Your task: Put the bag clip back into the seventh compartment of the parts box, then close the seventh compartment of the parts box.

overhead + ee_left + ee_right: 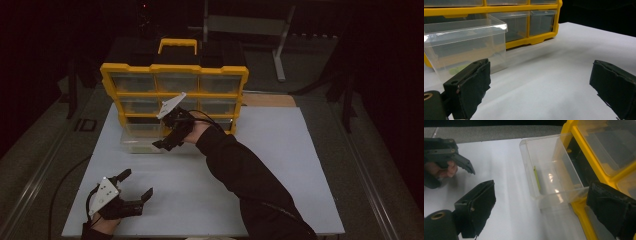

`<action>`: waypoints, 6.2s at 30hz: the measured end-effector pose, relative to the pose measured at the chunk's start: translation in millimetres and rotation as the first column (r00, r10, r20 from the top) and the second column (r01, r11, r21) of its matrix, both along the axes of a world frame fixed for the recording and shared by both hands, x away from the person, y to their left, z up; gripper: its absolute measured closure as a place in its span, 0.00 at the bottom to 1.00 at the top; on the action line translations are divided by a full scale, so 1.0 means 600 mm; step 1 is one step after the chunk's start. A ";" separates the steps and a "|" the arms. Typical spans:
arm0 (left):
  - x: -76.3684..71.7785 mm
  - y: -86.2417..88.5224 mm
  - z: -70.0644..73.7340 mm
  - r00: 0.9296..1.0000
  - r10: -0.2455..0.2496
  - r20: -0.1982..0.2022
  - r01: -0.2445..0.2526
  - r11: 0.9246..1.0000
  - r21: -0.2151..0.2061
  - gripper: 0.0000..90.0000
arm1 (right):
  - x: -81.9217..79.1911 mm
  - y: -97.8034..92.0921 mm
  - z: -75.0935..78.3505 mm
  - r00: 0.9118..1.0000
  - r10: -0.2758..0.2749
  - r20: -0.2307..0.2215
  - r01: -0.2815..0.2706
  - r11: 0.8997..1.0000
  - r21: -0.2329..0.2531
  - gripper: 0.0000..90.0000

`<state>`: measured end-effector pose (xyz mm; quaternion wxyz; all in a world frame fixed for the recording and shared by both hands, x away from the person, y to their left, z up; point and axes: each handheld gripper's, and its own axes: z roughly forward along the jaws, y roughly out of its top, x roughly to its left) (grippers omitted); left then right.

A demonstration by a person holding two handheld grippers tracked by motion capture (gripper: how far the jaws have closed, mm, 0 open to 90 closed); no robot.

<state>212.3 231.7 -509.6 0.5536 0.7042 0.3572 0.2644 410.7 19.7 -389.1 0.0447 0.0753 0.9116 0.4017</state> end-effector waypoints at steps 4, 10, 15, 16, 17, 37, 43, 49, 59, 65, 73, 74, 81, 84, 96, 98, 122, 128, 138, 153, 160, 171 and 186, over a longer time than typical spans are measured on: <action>0.000 0.000 -0.001 1.000 -0.001 0.000 0.001 1.000 -0.002 0.04 | -0.005 -0.019 0.002 1.000 0.001 -0.014 -0.001 1.000 0.027 0.10; 0.000 -0.001 -0.001 1.000 0.000 0.002 0.000 1.000 0.002 0.04 | -0.014 -0.044 0.004 1.000 -0.018 0.004 0.018 0.999 0.038 0.10; 0.001 -0.001 -0.001 1.000 0.000 0.002 0.000 1.000 0.000 0.04 | -0.018 -0.065 0.004 0.999 -0.036 0.005 0.036 0.998 0.044 0.10; 0.001 -0.001 -0.001 1.000 0.001 0.001 -0.001 1.000 0.000 0.04 | -0.019 -0.070 0.003 0.999 -0.040 0.004 0.039 0.998 0.046 0.10; 0.001 -0.001 -0.001 1.000 0.001 0.001 -0.001 1.000 0.002 0.04 | -0.020 -0.074 0.003 0.999 -0.043 0.004 0.042 0.998 0.046 0.10; 0.002 -0.002 -0.002 1.000 0.003 0.004 -0.003 1.000 0.010 0.04 | -0.040 -0.165 -0.012 0.992 -0.120 0.029 0.118 0.991 0.054 0.10; 0.001 -0.002 -0.002 1.000 0.002 0.005 -0.002 1.000 0.011 0.04 | -0.047 -0.196 -0.017 0.988 -0.155 0.030 0.153 0.986 0.062 0.10; 0.001 -0.003 -0.002 1.000 0.000 0.006 0.000 1.000 0.010 0.04 | -0.058 -0.222 -0.025 0.985 -0.174 0.018 0.172 0.982 0.073 0.10; 0.001 -0.002 -0.001 1.000 -0.001 0.010 0.001 1.000 0.006 0.04 | -0.075 -0.275 -0.037 0.974 -0.226 0.023 0.223 0.970 0.098 0.10; 0.001 -0.003 -0.001 1.000 -0.003 0.010 0.002 1.000 0.010 0.04 | -0.086 -0.300 -0.044 0.968 -0.246 0.043 0.239 0.964 0.115 0.10; 0.001 -0.003 -0.001 1.000 -0.003 0.010 0.003 1.000 0.011 0.04 | -0.098 -0.341 -0.059 0.957 -0.288 0.016 0.283 0.948 0.144 0.10; 0.001 -0.003 0.000 1.000 -0.004 0.009 0.003 1.000 0.011 0.04 | -0.099 -0.347 -0.061 0.956 -0.292 0.017 0.286 0.946 0.149 0.10; 0.001 -0.003 0.000 1.000 -0.002 0.010 0.002 1.000 0.011 0.04 | -0.112 -0.385 -0.074 0.945 -0.327 0.011 0.320 0.932 0.170 0.10; 0.001 -0.004 0.000 1.000 -0.004 0.010 0.004 1.000 0.012 0.04 | -0.119 -0.401 -0.083 0.944 -0.327 0.038 0.316 0.933 0.172 0.13; 0.000 -0.004 0.000 1.000 -0.004 0.011 0.004 1.000 0.012 0.04 | -0.155 -0.442 -0.109 0.910 -0.415 0.014 0.408 0.899 0.161 0.12; 0.000 -0.004 0.000 1.000 -0.004 0.011 0.004 1.000 0.009 0.04 | -0.162 -0.447 -0.113 0.905 -0.426 0.022 0.417 0.894 0.165 0.12; 0.000 -0.005 -0.001 1.000 -0.002 0.009 0.001 1.000 0.015 0.04 | -0.213 -0.515 -0.153 0.837 -0.547 0.007 0.530 0.815 0.236 0.12; -0.001 -0.004 -0.002 1.000 0.001 0.006 -0.001 1.000 0.017 0.04 | -0.220 -0.512 -0.165 0.835 -0.550 0.011 0.532 0.813 0.237 0.12; -0.002 -0.001 -0.003 1.000 0.006 -0.002 -0.006 1.000 0.012 0.04 | -0.219 -0.507 -0.166 0.841 -0.541 0.018 0.522 0.819 0.236 0.12; -0.005 -0.003 0.025 1.000 0.015 -0.024 -0.015 1.000 -0.002 0.04 | -0.219 -0.505 -0.160 0.846 -0.532 0.016 0.512 0.823 0.247 0.12; 0.004 -0.002 0.048 0.999 0.022 -0.033 -0.021 0.999 0.025 0.03 | -0.221 -0.508 -0.157 0.845 -0.535 0.019 0.514 0.819 0.254 0.12; 0.030 0.006 0.088 0.999 0.020 -0.044 -0.016 0.995 0.095 0.03 | -0.221 -0.510 -0.152 0.843 -0.538 0.015 0.515 0.814 0.267 0.12; 0.076 0.006 0.051 0.991 0.072 -0.112 -0.059 0.992 0.116 0.16 | -0.219 -0.510 -0.155 0.842 -0.539 0.019 0.516 0.815 0.263 0.12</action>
